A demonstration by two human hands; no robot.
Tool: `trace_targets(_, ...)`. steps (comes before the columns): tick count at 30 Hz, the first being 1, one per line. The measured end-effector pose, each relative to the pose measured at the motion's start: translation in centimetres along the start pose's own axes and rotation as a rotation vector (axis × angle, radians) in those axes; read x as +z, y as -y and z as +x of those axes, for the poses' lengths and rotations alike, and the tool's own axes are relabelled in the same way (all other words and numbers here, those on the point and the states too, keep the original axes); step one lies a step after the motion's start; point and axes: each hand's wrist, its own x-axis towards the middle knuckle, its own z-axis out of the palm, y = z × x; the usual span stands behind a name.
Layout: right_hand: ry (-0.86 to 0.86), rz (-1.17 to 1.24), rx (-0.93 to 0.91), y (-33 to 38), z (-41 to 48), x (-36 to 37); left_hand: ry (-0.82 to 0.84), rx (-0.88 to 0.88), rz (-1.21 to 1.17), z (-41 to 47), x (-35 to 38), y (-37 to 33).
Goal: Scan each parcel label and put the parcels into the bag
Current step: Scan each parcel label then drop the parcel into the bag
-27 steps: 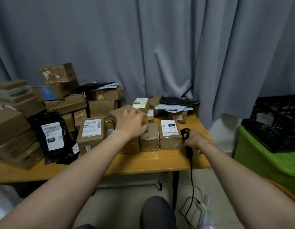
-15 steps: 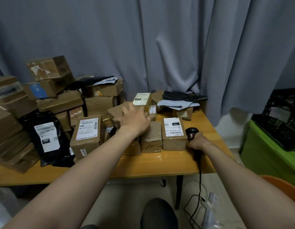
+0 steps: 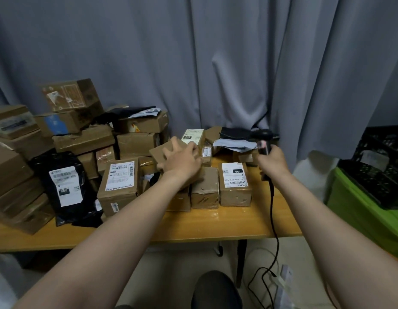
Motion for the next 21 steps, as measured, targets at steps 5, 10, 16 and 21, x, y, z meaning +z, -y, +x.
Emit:
trace_targets(5, 0.182, 0.321, 0.047, 5.5, -2.6, 2.0, -0.123, 0.065, -0.388, -1.1, -4.0, 1.5)
trace_targets(10, 0.316, 0.539, 0.045, 9.0, -5.1, 6.1, -0.191, 0.100, -0.916, -2.5, -7.6, 2.2)
trace_targets(16, 0.211, 0.427, -0.173, 11.9, -7.5, 9.2, -0.141, -0.081, -1.242, -3.2, -10.2, 3.1)
trace_targets(21, 0.162, 0.314, -0.381, 12.8, -9.2, 9.7, -0.031, -0.180, -1.080, -2.7, -12.1, 6.0)
